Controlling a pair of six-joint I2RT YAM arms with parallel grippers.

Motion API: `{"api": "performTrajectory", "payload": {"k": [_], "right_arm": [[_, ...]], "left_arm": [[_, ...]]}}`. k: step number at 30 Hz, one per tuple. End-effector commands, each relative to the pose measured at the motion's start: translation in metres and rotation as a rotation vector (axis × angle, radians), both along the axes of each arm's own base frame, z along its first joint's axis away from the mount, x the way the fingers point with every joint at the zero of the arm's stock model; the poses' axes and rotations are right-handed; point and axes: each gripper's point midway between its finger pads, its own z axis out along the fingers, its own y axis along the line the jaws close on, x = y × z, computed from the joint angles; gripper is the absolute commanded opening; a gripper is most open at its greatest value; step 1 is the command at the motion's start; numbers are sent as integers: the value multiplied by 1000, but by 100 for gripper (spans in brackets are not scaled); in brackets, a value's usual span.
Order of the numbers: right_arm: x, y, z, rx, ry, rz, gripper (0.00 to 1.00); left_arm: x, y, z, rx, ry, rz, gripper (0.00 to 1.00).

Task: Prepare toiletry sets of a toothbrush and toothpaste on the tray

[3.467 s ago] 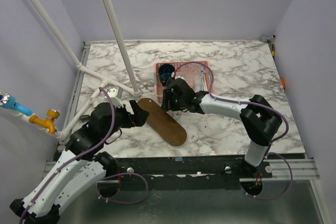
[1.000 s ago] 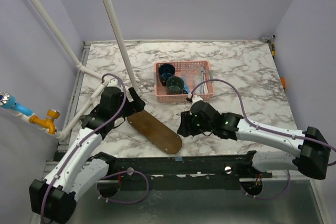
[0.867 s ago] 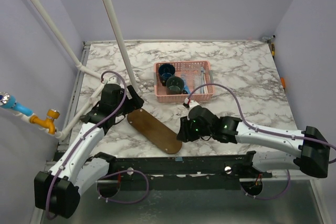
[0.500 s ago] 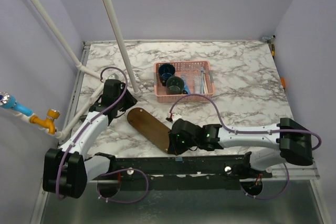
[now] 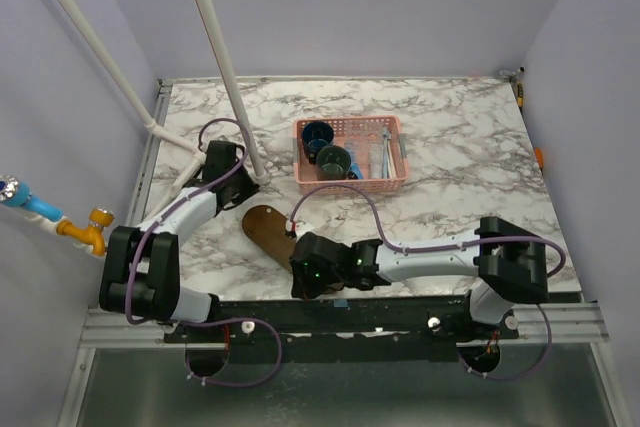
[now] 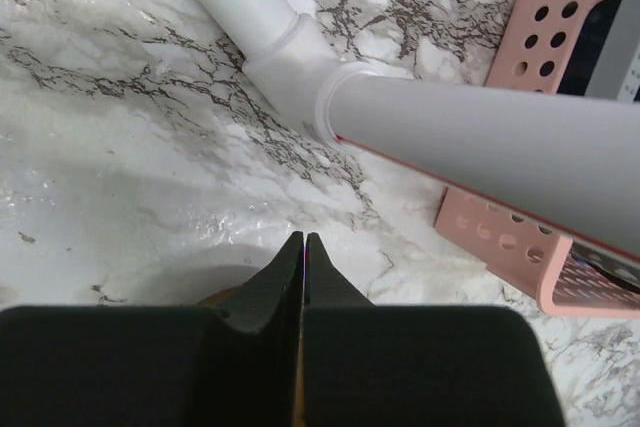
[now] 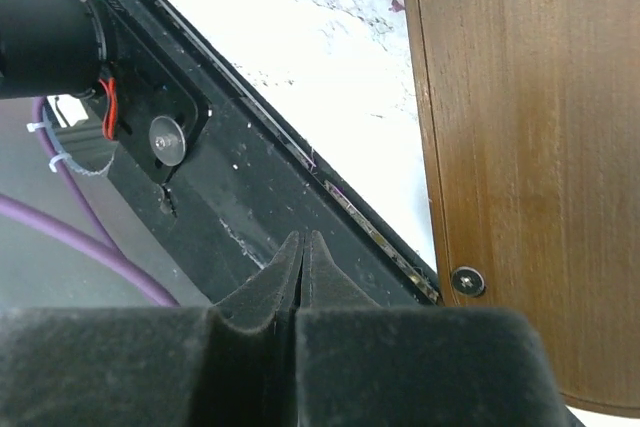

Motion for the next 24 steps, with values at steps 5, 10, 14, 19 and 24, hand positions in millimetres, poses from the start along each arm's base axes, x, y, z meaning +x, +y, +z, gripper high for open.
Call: {"api": "performTrajectory", "payload": {"k": [5,10,14,19,24], "right_arm": [[1,22,-20,-24,-7,-9,0],[6,20,-36,-79,-17,-41,0],[16,10,-41,-128,-51,-90,0],[26,-3,-48,-196,-87,-147,0],[30,-13,-51,-221,-102,-186,0]], "left_arm": [[18,-2,-9,-10,25,8,0],[14,-4,-14,-15,62,-7,0],[6,-3,-17,-2,96,-26,0],[-4,-4,-21,-3,149,-45,0],[-14,-2,-22,10,189,-48,0]]}}
